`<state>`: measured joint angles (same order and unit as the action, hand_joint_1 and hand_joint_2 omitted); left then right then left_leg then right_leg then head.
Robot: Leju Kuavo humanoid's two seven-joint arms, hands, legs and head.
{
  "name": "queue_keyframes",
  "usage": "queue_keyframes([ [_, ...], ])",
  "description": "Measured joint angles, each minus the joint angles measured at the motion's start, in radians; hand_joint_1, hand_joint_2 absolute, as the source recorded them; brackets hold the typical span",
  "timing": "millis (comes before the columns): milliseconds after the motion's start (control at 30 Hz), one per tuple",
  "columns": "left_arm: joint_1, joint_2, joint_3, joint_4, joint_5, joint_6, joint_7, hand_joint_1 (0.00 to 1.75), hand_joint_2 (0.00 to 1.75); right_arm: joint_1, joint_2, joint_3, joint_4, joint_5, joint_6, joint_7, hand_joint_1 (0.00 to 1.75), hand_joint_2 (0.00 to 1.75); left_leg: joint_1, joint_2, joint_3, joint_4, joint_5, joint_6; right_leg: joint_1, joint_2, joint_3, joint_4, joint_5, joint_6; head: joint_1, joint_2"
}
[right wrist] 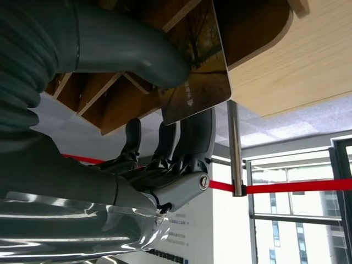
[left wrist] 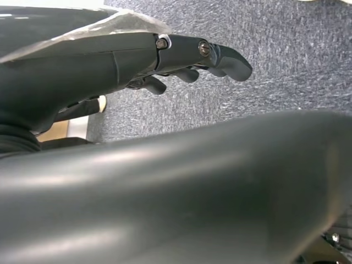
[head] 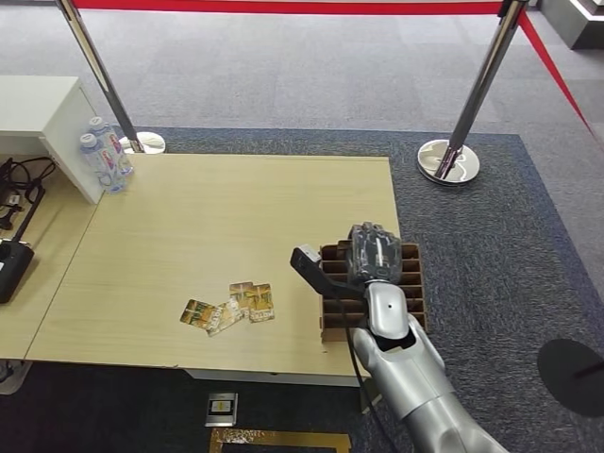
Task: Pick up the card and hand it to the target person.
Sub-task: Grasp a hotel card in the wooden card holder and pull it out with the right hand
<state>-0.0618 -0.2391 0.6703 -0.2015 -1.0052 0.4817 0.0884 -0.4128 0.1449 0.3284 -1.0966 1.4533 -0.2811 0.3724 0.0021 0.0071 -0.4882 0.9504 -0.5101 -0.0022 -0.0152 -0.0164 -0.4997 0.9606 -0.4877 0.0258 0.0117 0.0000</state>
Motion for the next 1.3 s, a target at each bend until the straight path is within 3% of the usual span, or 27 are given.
queue_keyframes([
  [367, 0.002, 0.007, 0.0, 0.007, 0.006, -0.006, -0.015, 0.0, 0.0, -0.007, 0.005, -0.005, 0.017, -0.006, -0.018, -0.019, 0.93, 1.75, 0.0, 0.0, 0.0, 0.0, 0.0, 0.0, 0.0, 0.0, 0.0, 0.0, 0.0, 0.0, 0.0, 0.0],
  [800, 0.004, 0.008, 0.001, 0.008, 0.009, -0.008, -0.021, 0.0, 0.0, -0.008, 0.008, -0.005, 0.023, -0.016, -0.022, -0.031, 1.13, 1.75, 0.0, 0.0, 0.0, 0.0, 0.0, 0.0, 0.0, 0.0, 0.0, 0.0, 0.0, 0.0, 0.0, 0.0],
  [1300, 0.005, 0.009, 0.002, 0.009, 0.01, -0.007, -0.021, 0.0, 0.0, -0.013, 0.025, -0.004, 0.025, -0.02, -0.033, -0.05, 1.18, 1.75, 0.0, 0.0, 0.0, 0.0, 0.0, 0.0, 0.0, 0.0, 0.0, 0.0, 0.0, 0.0, 0.0, 0.0],
])
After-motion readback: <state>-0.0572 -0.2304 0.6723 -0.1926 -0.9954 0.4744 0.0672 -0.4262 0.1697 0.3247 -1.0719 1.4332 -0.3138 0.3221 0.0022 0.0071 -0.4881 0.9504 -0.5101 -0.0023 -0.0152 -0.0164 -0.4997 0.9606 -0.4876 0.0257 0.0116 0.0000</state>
